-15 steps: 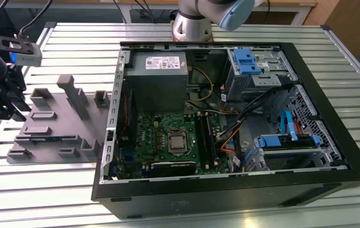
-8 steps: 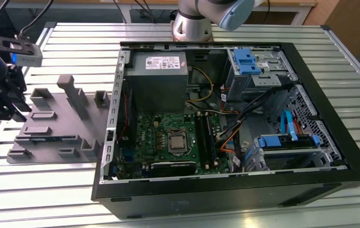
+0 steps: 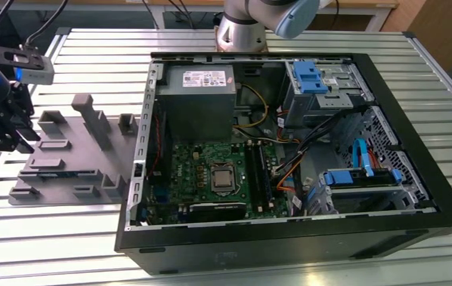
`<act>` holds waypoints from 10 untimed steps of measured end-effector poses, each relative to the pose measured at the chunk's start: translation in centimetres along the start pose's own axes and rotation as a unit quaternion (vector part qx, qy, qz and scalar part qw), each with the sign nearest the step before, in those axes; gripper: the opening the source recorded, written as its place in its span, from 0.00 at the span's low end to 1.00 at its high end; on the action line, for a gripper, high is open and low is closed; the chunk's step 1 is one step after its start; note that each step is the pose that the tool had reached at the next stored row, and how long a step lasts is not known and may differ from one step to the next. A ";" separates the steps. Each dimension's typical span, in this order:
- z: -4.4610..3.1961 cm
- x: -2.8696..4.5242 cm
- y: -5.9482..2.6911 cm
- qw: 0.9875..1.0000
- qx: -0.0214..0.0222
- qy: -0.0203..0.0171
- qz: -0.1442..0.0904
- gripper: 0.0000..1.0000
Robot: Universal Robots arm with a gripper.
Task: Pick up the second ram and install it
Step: 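Pick up the second ram and move it above second insertion slot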
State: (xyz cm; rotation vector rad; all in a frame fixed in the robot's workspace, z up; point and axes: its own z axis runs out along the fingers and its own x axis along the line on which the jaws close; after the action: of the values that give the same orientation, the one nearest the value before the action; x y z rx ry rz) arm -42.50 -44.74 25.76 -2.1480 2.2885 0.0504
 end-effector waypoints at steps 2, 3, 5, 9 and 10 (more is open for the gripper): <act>0.09 0.00 -0.01 1.000 0.000 0.000 0.000 0.33; 0.13 0.00 -0.01 1.000 0.000 0.000 0.000 0.33; 0.23 0.01 -0.01 1.000 0.000 0.000 0.000 0.33; 0.45 0.06 -0.01 1.000 0.000 0.000 0.000 0.33; 0.51 0.08 -0.01 1.000 0.001 0.000 0.000 0.33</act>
State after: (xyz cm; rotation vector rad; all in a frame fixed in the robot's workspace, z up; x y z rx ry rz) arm -42.51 -44.80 25.24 -2.1479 2.2882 0.0485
